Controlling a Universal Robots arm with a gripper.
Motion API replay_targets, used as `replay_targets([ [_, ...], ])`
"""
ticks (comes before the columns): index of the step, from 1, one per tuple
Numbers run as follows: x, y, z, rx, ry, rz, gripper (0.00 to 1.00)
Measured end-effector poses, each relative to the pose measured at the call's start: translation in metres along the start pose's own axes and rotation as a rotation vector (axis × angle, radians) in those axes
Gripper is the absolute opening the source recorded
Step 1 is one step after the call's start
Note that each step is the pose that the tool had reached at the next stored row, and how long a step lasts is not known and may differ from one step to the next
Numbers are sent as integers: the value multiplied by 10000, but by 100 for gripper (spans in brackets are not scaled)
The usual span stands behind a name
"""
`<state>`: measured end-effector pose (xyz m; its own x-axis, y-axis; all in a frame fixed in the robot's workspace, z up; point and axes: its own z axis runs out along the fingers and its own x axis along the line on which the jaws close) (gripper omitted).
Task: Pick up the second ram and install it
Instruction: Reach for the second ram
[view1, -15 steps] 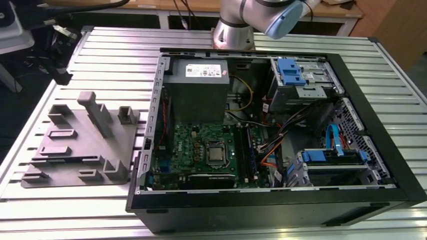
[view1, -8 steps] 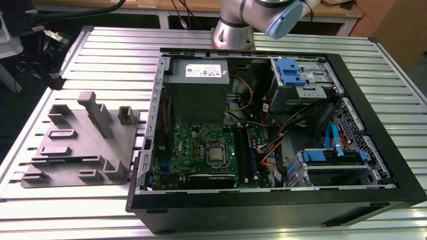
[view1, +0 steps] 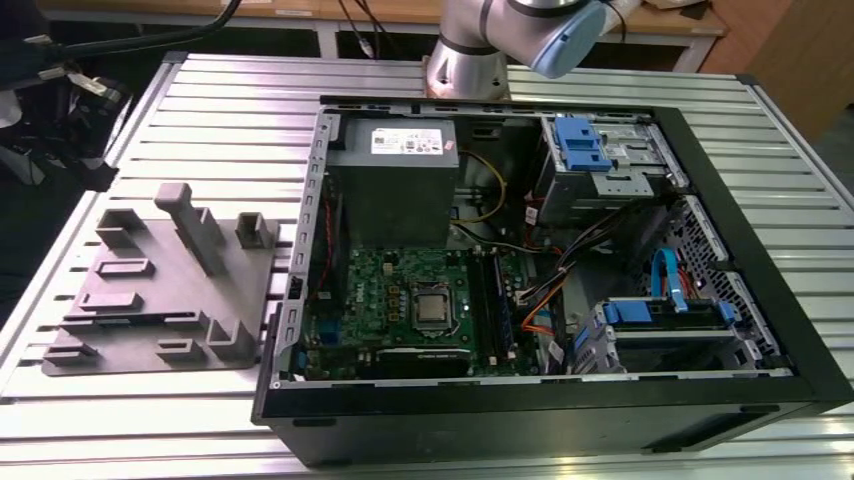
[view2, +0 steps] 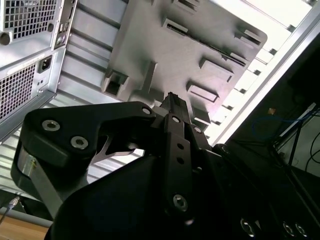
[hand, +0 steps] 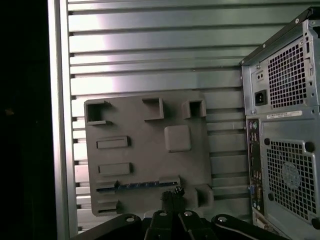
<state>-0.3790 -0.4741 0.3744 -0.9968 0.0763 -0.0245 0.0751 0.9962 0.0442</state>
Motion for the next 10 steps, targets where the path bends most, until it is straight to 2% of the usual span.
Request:
replay_targets([
  [10, 110, -111, 57, 1, 1, 0, 7],
])
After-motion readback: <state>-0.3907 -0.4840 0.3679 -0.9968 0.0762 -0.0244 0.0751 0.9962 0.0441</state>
